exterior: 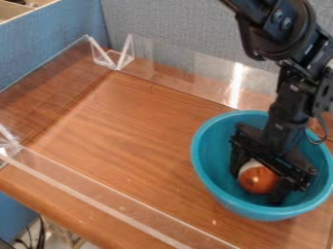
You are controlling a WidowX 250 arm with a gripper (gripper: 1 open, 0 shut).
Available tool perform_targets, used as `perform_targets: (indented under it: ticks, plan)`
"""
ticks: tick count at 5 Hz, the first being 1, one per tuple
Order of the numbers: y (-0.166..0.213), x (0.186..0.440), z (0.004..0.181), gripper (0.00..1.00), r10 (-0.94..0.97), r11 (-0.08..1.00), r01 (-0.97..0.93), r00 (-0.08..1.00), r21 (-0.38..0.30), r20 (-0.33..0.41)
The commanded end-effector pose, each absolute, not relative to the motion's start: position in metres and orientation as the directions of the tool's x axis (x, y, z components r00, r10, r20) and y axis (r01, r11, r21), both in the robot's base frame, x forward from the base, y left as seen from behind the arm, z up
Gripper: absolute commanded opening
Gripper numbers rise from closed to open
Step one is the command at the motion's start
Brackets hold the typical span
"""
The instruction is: Remove the mushroom from inside the blue bowl and put it on the table
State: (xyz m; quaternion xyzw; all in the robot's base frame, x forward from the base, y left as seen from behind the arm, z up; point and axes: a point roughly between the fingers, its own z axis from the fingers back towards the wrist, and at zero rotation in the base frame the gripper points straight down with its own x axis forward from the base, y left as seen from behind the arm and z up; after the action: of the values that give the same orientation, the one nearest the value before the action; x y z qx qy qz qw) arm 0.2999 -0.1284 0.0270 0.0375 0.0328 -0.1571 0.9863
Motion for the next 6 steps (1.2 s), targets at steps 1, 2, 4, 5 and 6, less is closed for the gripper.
perform_targets:
  ticks: [1,2,4,5,6]
  plan:
    - [-0.113,0.310,0.017,1.00,-0.248,0.964,0.253,0.967,0.085,-0.063]
    - [-0.111,0.312,0.013,1.00,-0.240,0.965,0.245,0.969,0.089,-0.065]
    - [-0.106,0.314,0.006,1.00,-0.225,0.968,0.231,0.972,0.098,-0.071]
    - [-0.104,0.315,0.005,1.00,-0.216,0.969,0.223,0.974,0.103,-0.073]
    - [-0.101,0.315,0.004,1.00,-0.207,0.971,0.215,0.975,0.106,-0.076]
